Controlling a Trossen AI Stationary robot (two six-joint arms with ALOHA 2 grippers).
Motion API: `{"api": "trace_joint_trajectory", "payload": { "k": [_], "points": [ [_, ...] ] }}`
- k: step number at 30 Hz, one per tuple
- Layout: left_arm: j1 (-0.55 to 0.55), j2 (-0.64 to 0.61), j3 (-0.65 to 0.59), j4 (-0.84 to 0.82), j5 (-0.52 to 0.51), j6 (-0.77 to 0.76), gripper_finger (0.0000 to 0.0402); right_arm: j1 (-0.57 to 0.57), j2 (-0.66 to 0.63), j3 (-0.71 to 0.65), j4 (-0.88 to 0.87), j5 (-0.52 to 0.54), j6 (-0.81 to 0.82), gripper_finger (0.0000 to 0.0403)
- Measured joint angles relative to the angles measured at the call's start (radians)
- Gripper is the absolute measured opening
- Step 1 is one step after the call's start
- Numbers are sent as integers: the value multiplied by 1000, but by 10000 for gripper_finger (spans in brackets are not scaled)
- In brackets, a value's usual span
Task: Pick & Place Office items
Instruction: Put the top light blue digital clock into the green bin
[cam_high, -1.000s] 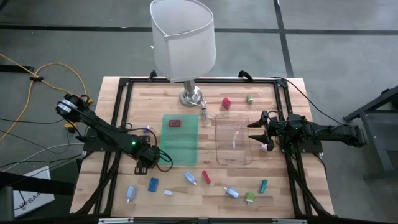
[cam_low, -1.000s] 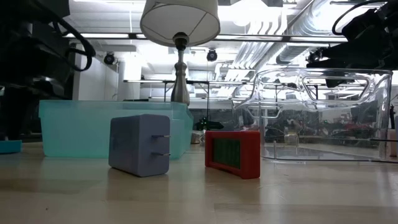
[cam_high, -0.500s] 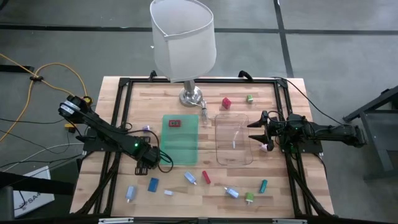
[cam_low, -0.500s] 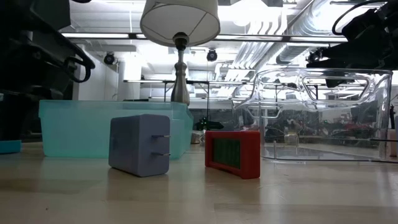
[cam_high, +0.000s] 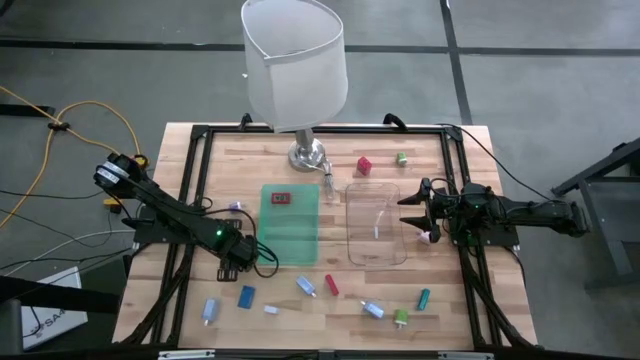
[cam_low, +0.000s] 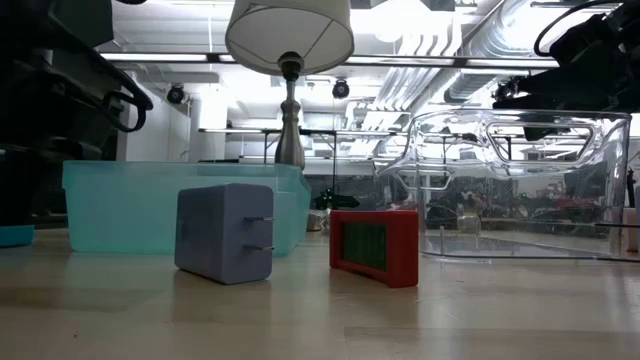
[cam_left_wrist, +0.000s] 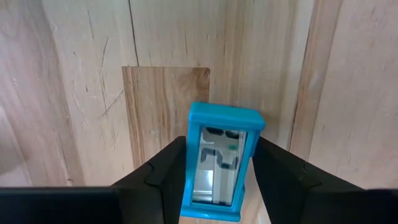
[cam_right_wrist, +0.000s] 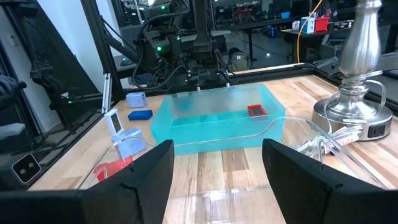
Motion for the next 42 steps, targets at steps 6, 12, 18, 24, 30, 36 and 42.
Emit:
{"api": "trace_joint_trajectory", "payload": {
  "k": [6, 12, 18, 24, 30, 36, 42],
  "points": [
    [4, -3, 0, -6, 8, -4, 157, 0, 0, 0, 0, 0, 0, 232],
    [28, -55, 0, -55, 23, -11, 157, 0, 0, 0, 0, 0, 0, 232],
    [60, -176, 0, -107, 20, -11, 157, 0, 0, 0, 0, 0, 0, 232],
    [95, -348, 0, -131, 12, -11, 157, 0, 0, 0, 0, 0, 0, 232],
    [130, -521, 0, -129, -40, -10, 157, 0, 0, 0, 0, 0, 0, 232],
    [196, -586, 0, -20, -80, 63, 157, 0, 0, 0, 0, 0, 0, 232],
    [287, -524, 2, 141, -61, 181, 157, 0, 0, 0, 0, 0, 0, 232]
  ]
}}
